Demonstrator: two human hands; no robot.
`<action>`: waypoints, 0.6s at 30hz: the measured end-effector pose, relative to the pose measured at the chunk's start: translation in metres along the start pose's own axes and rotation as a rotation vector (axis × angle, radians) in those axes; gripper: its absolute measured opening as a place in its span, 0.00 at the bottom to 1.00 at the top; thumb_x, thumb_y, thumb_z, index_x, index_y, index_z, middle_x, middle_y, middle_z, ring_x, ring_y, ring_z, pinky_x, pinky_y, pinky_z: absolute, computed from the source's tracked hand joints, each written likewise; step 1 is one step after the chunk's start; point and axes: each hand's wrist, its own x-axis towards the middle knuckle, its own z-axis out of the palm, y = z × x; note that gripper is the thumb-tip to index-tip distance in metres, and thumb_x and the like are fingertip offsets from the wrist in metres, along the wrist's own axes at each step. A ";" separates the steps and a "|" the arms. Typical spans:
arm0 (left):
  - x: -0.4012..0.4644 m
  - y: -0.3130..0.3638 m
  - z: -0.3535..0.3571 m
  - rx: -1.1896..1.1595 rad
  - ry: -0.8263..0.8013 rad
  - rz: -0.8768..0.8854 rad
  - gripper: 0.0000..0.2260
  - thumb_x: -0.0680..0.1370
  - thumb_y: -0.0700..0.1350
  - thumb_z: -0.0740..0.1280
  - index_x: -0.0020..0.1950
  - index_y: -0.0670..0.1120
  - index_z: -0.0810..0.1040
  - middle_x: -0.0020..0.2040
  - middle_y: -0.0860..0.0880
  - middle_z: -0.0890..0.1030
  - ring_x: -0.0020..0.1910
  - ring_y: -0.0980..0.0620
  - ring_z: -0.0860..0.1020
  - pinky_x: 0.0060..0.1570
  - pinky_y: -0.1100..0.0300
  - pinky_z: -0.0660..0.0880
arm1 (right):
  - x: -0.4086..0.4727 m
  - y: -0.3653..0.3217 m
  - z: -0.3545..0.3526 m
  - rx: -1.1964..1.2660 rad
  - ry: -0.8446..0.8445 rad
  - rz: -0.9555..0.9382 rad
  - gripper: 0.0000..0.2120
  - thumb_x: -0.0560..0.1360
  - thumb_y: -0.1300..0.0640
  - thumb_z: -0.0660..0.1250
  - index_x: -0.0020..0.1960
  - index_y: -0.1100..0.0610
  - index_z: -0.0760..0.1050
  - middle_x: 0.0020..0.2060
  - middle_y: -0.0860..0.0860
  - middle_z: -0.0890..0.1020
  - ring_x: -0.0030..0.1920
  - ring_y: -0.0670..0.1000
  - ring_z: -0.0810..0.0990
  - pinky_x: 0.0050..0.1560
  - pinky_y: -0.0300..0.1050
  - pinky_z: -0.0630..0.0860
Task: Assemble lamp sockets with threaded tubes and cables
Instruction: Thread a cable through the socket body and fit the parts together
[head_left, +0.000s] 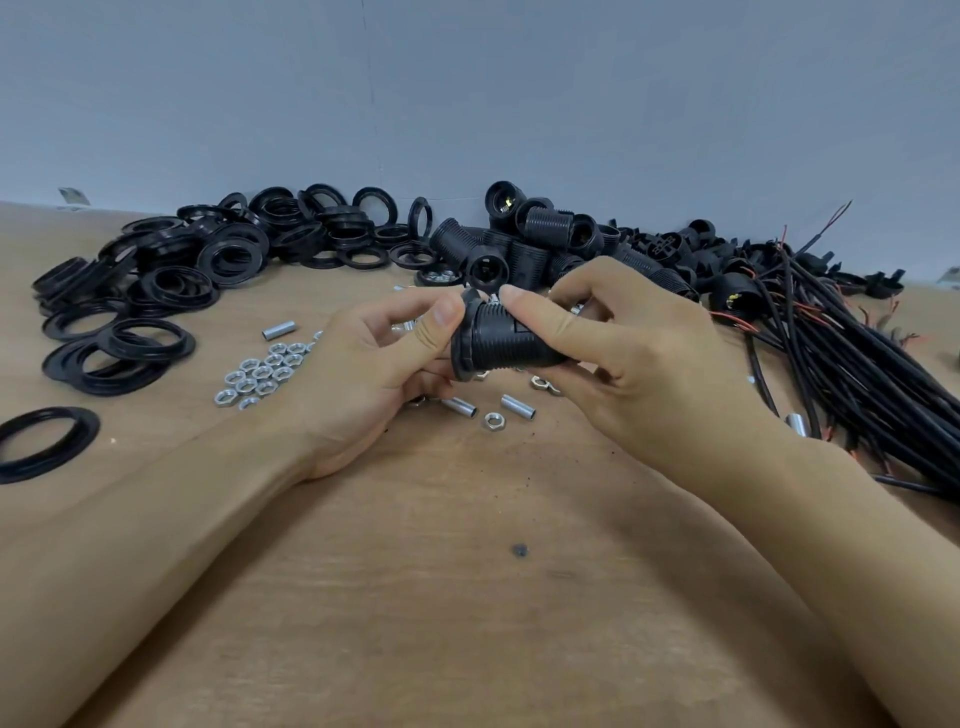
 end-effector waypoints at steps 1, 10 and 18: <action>0.000 0.000 0.000 0.004 0.001 -0.003 0.19 0.72 0.58 0.70 0.54 0.46 0.83 0.39 0.48 0.83 0.36 0.53 0.79 0.36 0.61 0.76 | 0.000 -0.001 0.000 -0.002 -0.009 -0.001 0.21 0.72 0.60 0.75 0.65 0.55 0.78 0.48 0.58 0.80 0.36 0.55 0.77 0.29 0.53 0.78; 0.000 0.004 -0.002 0.030 -0.001 -0.055 0.23 0.68 0.60 0.70 0.51 0.43 0.85 0.44 0.33 0.82 0.39 0.46 0.79 0.38 0.59 0.79 | 0.002 -0.008 -0.003 -0.100 -0.049 -0.050 0.21 0.72 0.62 0.73 0.65 0.60 0.78 0.45 0.61 0.79 0.32 0.61 0.78 0.27 0.51 0.76; -0.002 0.007 -0.008 -0.094 -0.144 0.027 0.22 0.69 0.40 0.75 0.62 0.47 0.79 0.57 0.46 0.84 0.58 0.48 0.82 0.54 0.59 0.78 | 0.005 -0.004 -0.007 0.159 -0.102 0.148 0.23 0.71 0.50 0.74 0.63 0.59 0.79 0.38 0.53 0.80 0.36 0.53 0.77 0.39 0.49 0.75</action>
